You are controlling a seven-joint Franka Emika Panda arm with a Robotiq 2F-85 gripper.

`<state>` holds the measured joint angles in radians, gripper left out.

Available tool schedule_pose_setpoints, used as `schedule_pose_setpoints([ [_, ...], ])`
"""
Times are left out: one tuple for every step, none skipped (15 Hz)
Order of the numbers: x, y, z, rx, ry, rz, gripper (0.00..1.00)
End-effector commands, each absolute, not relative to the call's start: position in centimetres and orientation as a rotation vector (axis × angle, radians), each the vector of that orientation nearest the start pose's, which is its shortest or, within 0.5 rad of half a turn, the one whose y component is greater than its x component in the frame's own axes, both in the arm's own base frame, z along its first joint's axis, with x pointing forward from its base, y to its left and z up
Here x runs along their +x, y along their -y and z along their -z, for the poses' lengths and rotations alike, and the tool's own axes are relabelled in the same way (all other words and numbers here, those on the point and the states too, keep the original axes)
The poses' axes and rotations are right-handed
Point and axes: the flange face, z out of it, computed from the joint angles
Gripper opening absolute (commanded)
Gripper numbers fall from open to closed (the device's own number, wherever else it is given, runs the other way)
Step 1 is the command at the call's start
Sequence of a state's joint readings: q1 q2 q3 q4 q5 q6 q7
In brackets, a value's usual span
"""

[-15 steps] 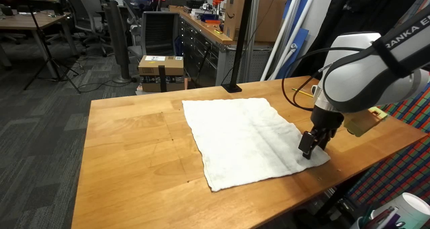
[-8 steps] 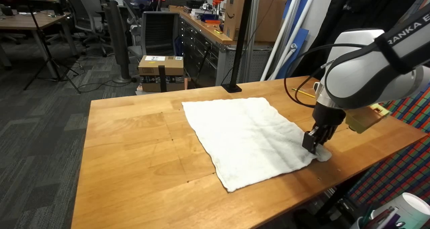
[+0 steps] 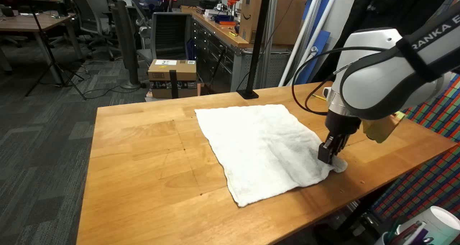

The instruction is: Fold the cloth on the table

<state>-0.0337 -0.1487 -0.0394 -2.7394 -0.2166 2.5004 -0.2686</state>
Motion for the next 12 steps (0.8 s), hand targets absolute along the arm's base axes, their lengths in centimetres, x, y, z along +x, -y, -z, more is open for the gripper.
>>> schedule_pose_setpoints([
  [39.4,-0.3,-28.0,-3.178,0.815,-0.152,0.07],
  [39.8,-1.2,-28.4,-3.175,0.870,-0.141,0.07],
  [40.4,-2.0,-28.8,-3.170,0.926,-0.125,0.07],
  [40.9,-2.9,-29.2,-3.164,0.977,-0.109,0.07],
  [41.3,-3.7,-29.6,-3.154,1.021,-0.090,0.07],
  [41.7,-4.5,-30.0,-3.142,1.062,-0.069,0.07],
  [42.1,-5.4,-30.2,-3.130,1.098,-0.050,0.07],
  [42.5,-6.0,-30.6,-3.118,1.134,-0.032,0.07],
  [42.9,-6.7,-30.7,-3.109,1.162,-0.013,0.07],
  [43.4,-7.2,-31.0,-3.099,1.183,0.009,0.07],
  [43.9,-7.7,-31.3,-3.086,1.200,0.035,0.07],
  [44.5,-8.1,-31.4,-3.073,1.216,0.066,0.07],
])
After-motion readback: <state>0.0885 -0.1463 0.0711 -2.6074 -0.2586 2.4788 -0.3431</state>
